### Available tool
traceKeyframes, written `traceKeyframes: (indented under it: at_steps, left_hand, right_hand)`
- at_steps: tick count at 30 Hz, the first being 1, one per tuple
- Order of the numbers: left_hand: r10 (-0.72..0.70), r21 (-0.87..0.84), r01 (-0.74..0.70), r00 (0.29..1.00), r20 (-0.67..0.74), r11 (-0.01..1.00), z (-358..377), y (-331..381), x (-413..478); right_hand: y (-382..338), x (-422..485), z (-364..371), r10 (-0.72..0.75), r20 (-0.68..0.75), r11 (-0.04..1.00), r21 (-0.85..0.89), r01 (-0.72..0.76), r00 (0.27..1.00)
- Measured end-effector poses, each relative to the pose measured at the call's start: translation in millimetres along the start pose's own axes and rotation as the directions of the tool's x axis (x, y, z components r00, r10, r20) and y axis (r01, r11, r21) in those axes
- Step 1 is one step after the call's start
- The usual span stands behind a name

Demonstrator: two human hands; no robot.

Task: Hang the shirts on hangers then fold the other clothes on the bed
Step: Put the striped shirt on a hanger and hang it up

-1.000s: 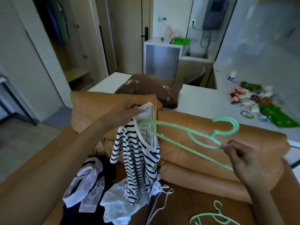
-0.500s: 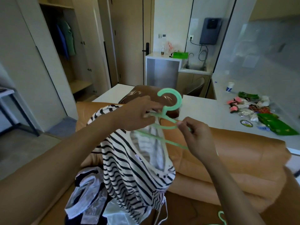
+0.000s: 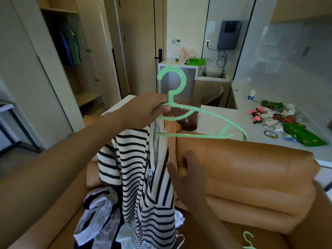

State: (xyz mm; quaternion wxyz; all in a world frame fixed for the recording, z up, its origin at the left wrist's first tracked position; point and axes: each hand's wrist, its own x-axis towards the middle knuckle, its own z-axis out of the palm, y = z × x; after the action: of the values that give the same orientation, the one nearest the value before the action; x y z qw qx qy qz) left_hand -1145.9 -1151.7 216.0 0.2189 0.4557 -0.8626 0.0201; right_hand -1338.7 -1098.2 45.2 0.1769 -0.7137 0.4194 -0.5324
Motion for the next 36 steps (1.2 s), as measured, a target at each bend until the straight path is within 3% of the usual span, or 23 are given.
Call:
traceKeyframes:
  at_steps: [3,7,10,13,17,20,22,24,30,36]
  left_hand:
    - [0.006,-0.024,-0.006,1.000,0.007,1.000,-6.2,7.1,3.2]
    - [0.035,-0.047,-0.035,0.999,-0.002,0.998,-8.9,13.0,1.4]
    - [0.016,-0.059,-0.017,1.000,-0.016,0.998,-14.2,9.8,-4.8]
    - [-0.016,-0.061,0.014,0.999,-0.039,0.998,-27.1,-0.8,-15.3]
    - [-0.015,-0.051,0.012,0.999,-0.047,0.999,-47.3,-24.2,-36.3]
    - [-0.005,-0.069,0.005,1.000,-0.001,0.998,-48.4,-45.4,-53.8]
    - [0.052,-0.098,-0.051,0.999,0.011,0.994,-40.6,-50.5,-62.0]
    - [0.087,-0.122,-0.083,0.996,0.026,0.989,-26.9,-51.1,-66.1]
    - [-0.078,0.045,0.080,0.996,-0.040,0.996,5.2,-81.7,-74.3]
    - [-0.107,0.125,0.124,0.986,-0.131,0.984,26.4,-42.8,-60.8]
  right_hand:
    - [-0.8,19.5,29.5,0.239,0.039,0.970,0.029,-0.240,0.970]
    - [-10.8,57.0,44.1,0.243,-0.014,0.965,0.106,-0.241,0.970]
    - [2.4,74.9,35.3,0.195,-0.034,0.970,-0.143,-0.198,0.980]
    - [37.3,83.6,15.1,0.290,0.142,0.897,-0.384,-0.217,0.947]
    - [78.9,93.7,-35.7,0.478,0.289,0.803,-0.527,-0.279,0.829]
    - [82.7,115.5,-73.4,0.503,0.233,0.775,-0.548,-0.315,0.832]
    - [74.2,132.1,-89.9,0.509,0.236,0.798,-0.490,-0.351,0.828]
    - [58.2,143.4,-101.8,0.515,0.310,0.848,-0.320,-0.422,0.799]
    - [22.5,158.3,-116.8,0.484,0.433,0.863,-0.092,-0.497,0.761]
    - [-8.5,167.8,-108.9,0.484,0.507,0.815,0.035,-0.578,0.713]
